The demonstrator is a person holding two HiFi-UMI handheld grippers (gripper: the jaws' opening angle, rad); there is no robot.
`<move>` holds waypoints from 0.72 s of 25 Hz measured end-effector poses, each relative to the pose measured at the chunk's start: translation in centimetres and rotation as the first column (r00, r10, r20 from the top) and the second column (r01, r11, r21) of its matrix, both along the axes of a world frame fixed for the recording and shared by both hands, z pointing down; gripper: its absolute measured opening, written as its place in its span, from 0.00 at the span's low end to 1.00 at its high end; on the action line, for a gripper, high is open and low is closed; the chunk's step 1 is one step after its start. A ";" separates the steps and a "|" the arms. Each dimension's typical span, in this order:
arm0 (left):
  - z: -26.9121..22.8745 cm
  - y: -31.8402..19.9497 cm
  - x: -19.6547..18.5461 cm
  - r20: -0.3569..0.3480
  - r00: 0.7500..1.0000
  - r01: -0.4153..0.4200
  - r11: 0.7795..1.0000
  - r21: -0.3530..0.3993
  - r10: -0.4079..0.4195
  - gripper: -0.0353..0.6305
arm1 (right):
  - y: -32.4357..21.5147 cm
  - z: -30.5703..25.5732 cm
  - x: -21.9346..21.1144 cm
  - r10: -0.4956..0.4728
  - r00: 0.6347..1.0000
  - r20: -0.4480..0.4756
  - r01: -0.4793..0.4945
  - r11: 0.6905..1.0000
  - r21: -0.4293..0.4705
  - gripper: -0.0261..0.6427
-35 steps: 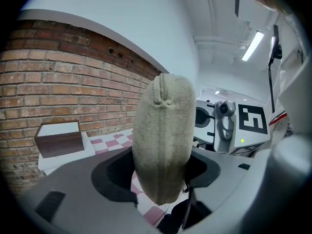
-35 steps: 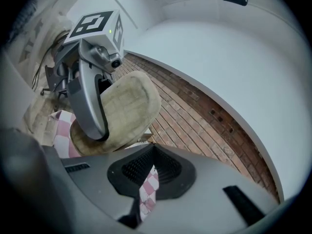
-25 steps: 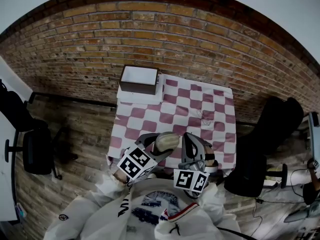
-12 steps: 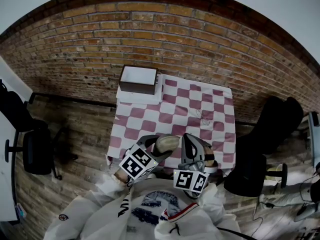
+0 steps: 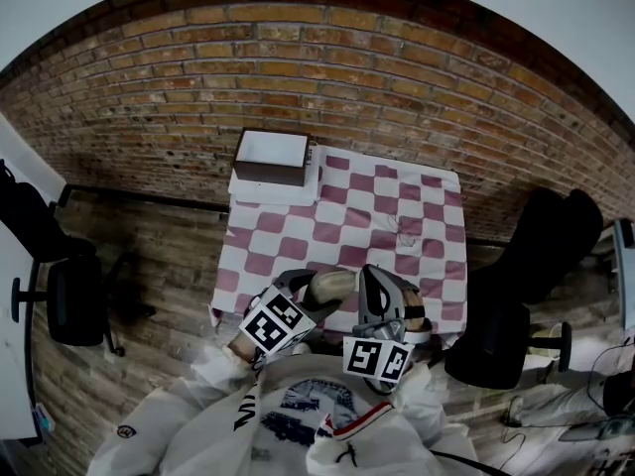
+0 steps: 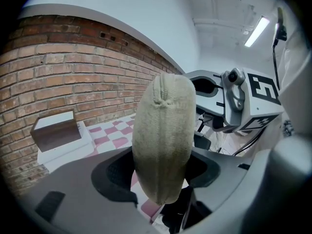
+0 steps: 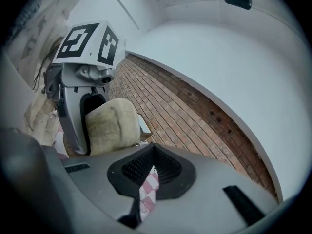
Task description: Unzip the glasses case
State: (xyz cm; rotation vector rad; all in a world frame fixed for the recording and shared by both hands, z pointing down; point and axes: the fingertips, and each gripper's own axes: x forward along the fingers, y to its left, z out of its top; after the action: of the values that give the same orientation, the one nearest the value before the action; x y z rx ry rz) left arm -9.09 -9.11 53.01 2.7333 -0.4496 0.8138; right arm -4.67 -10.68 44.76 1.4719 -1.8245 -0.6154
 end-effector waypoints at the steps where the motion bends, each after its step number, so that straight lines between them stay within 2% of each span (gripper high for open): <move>1: 0.1 0.1 0.2 0.003 1.000 -0.002 1.000 -0.003 0.002 0.48 | 0.0 0.1 0.2 0.002 1.000 0.002 -0.002 1.000 -0.001 0.06; 6: 0.1 -0.3 1.0 0.025 1.000 -0.002 0.999 0.034 0.002 0.48 | -0.1 0.7 1.4 0.000 0.999 0.039 0.000 1.000 -0.024 0.06; 11: -0.3 -0.9 1.9 0.025 1.000 0.002 0.998 0.063 -0.004 0.48 | -0.7 0.3 2.4 -0.054 0.984 0.171 0.064 0.997 -0.053 0.06; 14: -1.0 -1.2 2.8 0.005 1.000 0.009 0.996 0.084 -0.010 0.48 | -0.9 -0.3 3.2 -0.083 0.959 0.272 0.105 0.992 -0.066 0.06; 18: -1.6 -1.7 4.0 -0.007 1.000 0.022 0.996 0.085 -0.022 0.48 | -1.0 -0.8 4.4 -0.133 0.907 0.400 0.186 0.978 -0.096 0.07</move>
State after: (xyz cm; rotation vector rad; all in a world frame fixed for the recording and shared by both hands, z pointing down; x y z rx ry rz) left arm -5.08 -10.79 51.38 2.8024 -0.5239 0.7980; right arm -0.25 -11.70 43.96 1.4398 -2.2661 -0.2776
